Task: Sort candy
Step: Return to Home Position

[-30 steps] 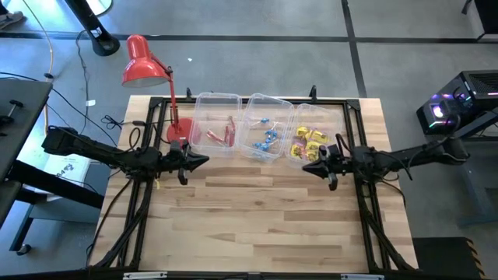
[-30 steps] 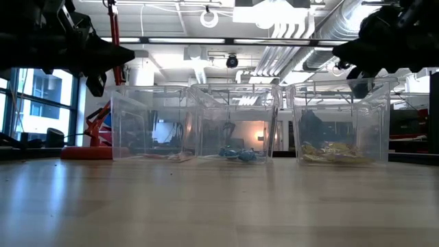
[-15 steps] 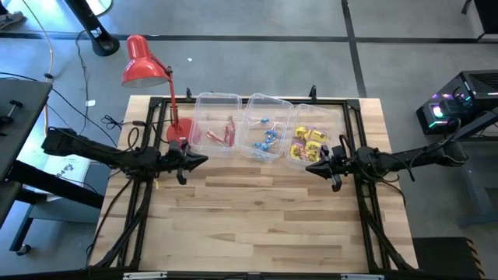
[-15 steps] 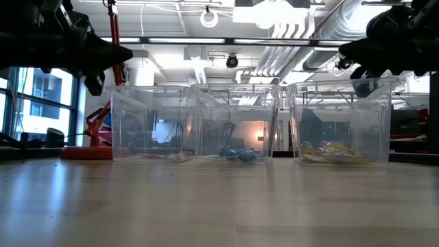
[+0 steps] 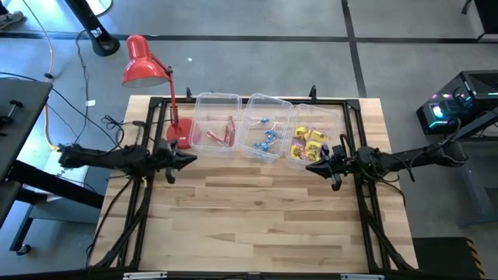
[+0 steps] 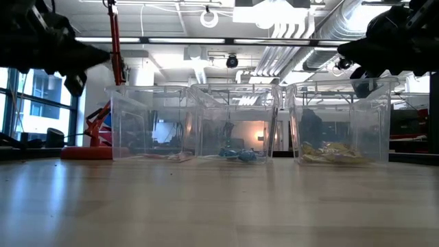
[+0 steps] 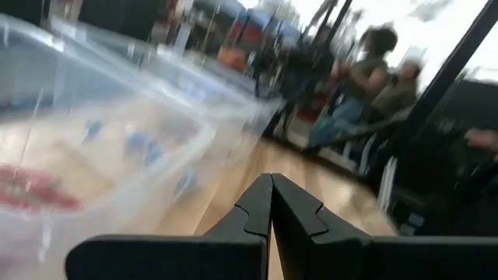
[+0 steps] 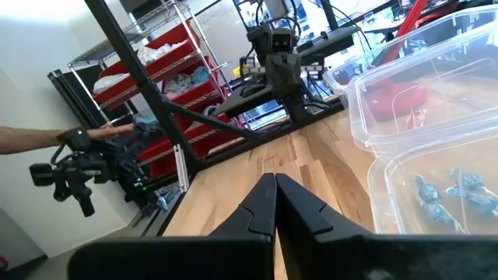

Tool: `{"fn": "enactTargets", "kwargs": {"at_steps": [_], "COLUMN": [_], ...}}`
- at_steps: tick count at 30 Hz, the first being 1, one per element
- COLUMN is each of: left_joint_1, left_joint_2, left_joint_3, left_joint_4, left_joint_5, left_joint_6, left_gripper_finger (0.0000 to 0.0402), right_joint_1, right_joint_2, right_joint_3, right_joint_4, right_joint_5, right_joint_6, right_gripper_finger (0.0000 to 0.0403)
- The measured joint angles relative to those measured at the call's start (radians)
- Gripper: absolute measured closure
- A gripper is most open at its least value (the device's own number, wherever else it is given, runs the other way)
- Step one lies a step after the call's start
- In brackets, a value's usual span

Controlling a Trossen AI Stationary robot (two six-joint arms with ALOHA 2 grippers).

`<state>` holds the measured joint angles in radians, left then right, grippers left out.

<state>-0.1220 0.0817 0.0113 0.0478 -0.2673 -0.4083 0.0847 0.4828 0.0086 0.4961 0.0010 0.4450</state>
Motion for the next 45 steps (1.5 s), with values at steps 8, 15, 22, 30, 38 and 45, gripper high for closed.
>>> {"fn": "enactTargets", "kwargs": {"at_steps": [8,15,22,30,38,45], "left_joint_1": [0.032,0.064,0.064,0.064,0.064,0.064], "left_joint_2": [-0.079,-0.078,-0.068,-0.058,-0.058,-0.059], "left_joint_3": [0.001,0.0,0.0,0.0,0.0,0.0], "left_joint_4": [0.087,0.064,0.051,0.048,0.048,0.047], "left_joint_5": [-0.004,-0.005,-0.005,-0.005,-0.005,-0.005], "left_joint_6": [0.001,0.001,0.0,0.0,0.0,0.0], "left_gripper_finger": [0.0401,0.0401,0.0402,0.0401,0.0401,0.0401], "right_joint_1": [0.001,0.001,-0.002,-0.008,-0.008,-0.008], "right_joint_2": [-0.196,-0.458,-0.482,-0.475,-0.476,-0.476], "right_joint_3": [0.0,0.0,0.0,0.0,0.0,0.0], "right_joint_4": [-0.128,-0.303,-0.315,-0.355,-0.374,-0.388], "right_joint_5": [-0.001,-0.001,-0.001,-0.001,-0.001,-0.001], "right_joint_6": [0.002,0.001,0.0,0.0,-0.001,-0.001], "right_gripper_finger": [0.0402,0.0402,0.0402,0.0402,0.0402,0.0402]}}
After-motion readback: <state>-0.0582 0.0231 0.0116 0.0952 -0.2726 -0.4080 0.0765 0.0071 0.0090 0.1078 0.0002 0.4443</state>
